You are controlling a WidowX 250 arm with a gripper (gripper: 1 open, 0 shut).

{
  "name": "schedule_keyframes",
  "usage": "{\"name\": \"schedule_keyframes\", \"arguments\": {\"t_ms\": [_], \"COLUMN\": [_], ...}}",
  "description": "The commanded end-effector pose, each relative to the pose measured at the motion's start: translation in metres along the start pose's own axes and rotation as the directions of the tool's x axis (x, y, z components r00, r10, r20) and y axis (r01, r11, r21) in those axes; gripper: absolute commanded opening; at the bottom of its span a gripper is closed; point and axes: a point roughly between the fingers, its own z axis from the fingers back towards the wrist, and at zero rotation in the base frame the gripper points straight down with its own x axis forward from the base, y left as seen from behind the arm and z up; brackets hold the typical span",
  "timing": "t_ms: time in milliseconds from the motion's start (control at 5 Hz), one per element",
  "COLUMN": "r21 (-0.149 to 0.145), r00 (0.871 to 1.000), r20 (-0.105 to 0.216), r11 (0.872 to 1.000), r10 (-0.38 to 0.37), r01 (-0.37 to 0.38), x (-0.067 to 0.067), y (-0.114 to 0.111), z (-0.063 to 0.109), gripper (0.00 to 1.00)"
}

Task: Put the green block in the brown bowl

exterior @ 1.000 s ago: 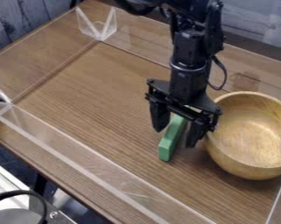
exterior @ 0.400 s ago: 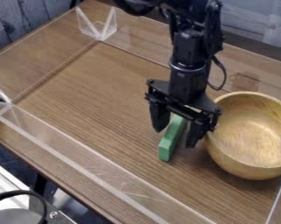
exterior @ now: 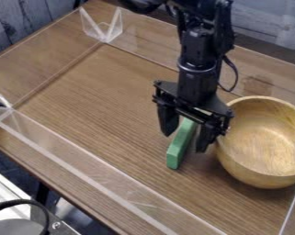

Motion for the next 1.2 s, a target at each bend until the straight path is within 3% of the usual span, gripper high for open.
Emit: {"name": "schedule_keyframes", "arguments": {"t_ms": [0, 600, 800, 1000], "r21": [-0.007, -0.016, -0.021, -0.025], "r00": [0.998, 0.998, 0.998, 0.998], "r20": [0.066, 0.062, 0.057, 0.059], "r11": [1.000, 1.000, 0.999, 0.999], "r10": [0.006, 0.022, 0.027, 0.032], "r01": [-0.005, -0.021, -0.026, -0.030], "x": [0.005, 0.007, 0.007, 0.006], "y": [0.001, 0.003, 0.004, 0.005], "z": [0.015, -0.002, -0.008, -0.010], "gripper": [1.00, 1.00, 0.00, 0.00]}}
